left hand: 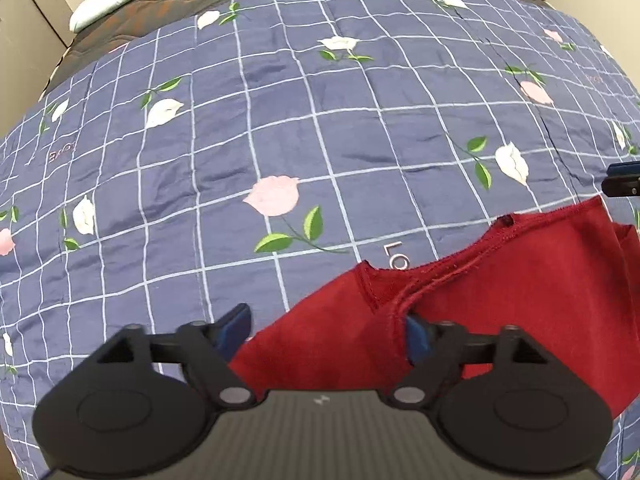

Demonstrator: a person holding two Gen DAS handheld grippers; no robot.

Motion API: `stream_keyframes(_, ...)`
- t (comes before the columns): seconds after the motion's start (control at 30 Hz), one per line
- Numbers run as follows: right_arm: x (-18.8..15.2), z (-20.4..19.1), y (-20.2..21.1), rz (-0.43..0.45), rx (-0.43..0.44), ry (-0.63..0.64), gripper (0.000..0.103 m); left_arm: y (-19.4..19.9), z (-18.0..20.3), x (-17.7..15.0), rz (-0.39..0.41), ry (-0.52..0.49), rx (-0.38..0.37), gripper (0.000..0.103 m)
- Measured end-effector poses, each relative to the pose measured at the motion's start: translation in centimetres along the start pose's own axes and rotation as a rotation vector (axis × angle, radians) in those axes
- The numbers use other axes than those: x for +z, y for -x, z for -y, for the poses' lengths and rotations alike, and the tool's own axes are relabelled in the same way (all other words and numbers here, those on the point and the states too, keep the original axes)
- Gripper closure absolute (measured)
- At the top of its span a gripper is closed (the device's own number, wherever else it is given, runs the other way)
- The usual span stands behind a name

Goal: Fold small clothes
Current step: 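Lift the hem with both grippers and fold it over toward the collar, then open both grippers to release the folded hem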

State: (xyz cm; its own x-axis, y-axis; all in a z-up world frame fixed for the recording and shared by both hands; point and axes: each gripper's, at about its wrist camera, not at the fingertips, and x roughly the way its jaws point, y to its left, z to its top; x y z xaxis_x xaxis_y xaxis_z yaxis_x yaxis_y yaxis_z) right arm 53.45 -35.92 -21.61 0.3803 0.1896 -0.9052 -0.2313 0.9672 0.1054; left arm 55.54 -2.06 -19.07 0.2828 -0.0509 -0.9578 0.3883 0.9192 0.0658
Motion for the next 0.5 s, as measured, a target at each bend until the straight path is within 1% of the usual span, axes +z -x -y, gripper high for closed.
stream_keyframes(0.03,0.1,0.4,0.2,0.007,-0.003,-0.013,0.078,0.1,-0.2,0.0,0.005,0.005,-0.005,0.015)
stream_keyframes(0.07,0.2,0.7,0.4,0.015,-0.011,-0.025,0.073,0.3,-0.4,0.1,0.008,0.007,-0.012,0.015)
stream_keyframes(0.1,0.2,0.9,0.5,0.023,-0.019,-0.033,0.064,0.3,-0.6,0.2,0.007,0.012,-0.022,0.013)
stream_keyframes(0.13,0.1,1.1,0.8,0.033,-0.026,-0.040,0.059,0.4,-0.9,0.3,0.003,0.021,-0.034,0.012)
stream_keyframes(0.2,-0.3,1.3,1.2,0.052,-0.042,-0.052,0.037,0.5,-1.5,0.4,-0.003,0.035,-0.052,0.010)
stream_keyframes(0.23,-0.5,1.4,1.4,0.061,-0.052,-0.055,0.033,0.6,-1.7,0.5,-0.002,0.037,-0.055,0.009)
stream_keyframes(0.27,-0.9,1.3,1.6,0.071,-0.057,-0.059,0.025,0.7,-2.0,0.7,0.002,0.040,-0.059,0.009)
stream_keyframes(0.3,-1.5,1.2,1.9,0.082,-0.055,-0.059,0.020,0.9,-2.4,0.8,0.005,0.046,-0.063,0.009)
stream_keyframes(0.4,-3.1,0.4,2.2,0.087,-0.044,-0.042,0.012,1.6,-3.7,1.3,0.016,0.087,-0.074,0.008)
stream_keyframes(0.5,-4.8,-0.6,1.6,0.051,-0.054,-0.004,0.011,2.3,-4.8,1.5,0.034,0.135,-0.066,0.008)
